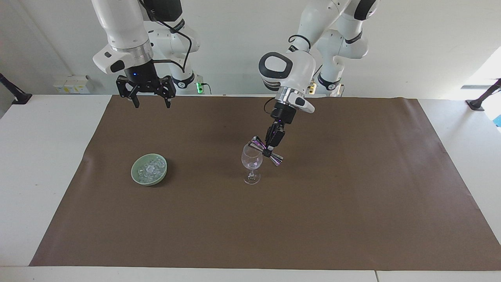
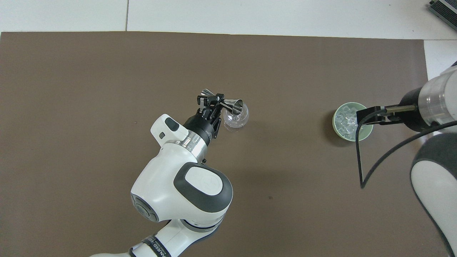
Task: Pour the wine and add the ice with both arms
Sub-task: 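Hold the jigger tipped over the glass rim with the left gripper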
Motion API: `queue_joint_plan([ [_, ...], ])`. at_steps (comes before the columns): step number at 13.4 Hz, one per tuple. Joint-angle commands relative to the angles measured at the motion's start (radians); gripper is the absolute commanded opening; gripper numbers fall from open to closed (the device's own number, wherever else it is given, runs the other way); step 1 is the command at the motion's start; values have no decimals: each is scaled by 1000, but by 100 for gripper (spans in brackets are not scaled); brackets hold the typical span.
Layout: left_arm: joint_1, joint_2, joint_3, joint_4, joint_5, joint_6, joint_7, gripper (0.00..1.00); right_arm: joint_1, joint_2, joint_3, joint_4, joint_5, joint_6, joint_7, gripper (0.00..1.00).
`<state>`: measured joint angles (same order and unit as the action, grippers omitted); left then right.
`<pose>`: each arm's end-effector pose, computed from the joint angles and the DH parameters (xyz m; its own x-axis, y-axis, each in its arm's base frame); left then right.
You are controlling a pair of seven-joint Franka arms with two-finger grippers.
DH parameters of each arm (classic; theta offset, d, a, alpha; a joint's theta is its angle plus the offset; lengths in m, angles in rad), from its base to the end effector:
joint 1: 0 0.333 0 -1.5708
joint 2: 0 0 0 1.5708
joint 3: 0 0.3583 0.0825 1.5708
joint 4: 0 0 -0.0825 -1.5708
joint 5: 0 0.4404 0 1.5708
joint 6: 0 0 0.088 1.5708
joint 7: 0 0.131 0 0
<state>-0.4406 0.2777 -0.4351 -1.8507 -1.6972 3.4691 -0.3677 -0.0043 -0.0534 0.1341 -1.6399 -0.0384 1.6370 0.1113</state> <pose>0.5371 -0.4156 0.4292 0.2808 0.8956 -0.3450 0.6422 0.0918 0.7611 0.5949 0.0749 0.6442 0.9983 0.0211 0.0547 0.0190 -0.9990 0.0397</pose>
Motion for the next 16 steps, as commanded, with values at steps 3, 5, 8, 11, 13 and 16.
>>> queue_joint_plan([
  [3,-24,15,16,21,11,30,39,0,-13,-20,7,-20,2,-6,-25,100],
  [5,-24,15,18,21,11,31,49,0,-14,-20,7,-18,2,-6,-25,100],
  [8,-26,15,18,24,13,31,82,0,-14,-20,7,-20,2,-6,-25,100],
  [11,-24,17,18,27,21,31,105,0,-13,-20,7,-20,2,-6,-25,100],
  [13,-24,17,18,28,27,31,128,0,-14,-20,7,-18,2,-6,-25,100],
  [16,-24,21,18,30,34,31,148,0,-13,-20,7,-20,2,-6,-25,100],
])
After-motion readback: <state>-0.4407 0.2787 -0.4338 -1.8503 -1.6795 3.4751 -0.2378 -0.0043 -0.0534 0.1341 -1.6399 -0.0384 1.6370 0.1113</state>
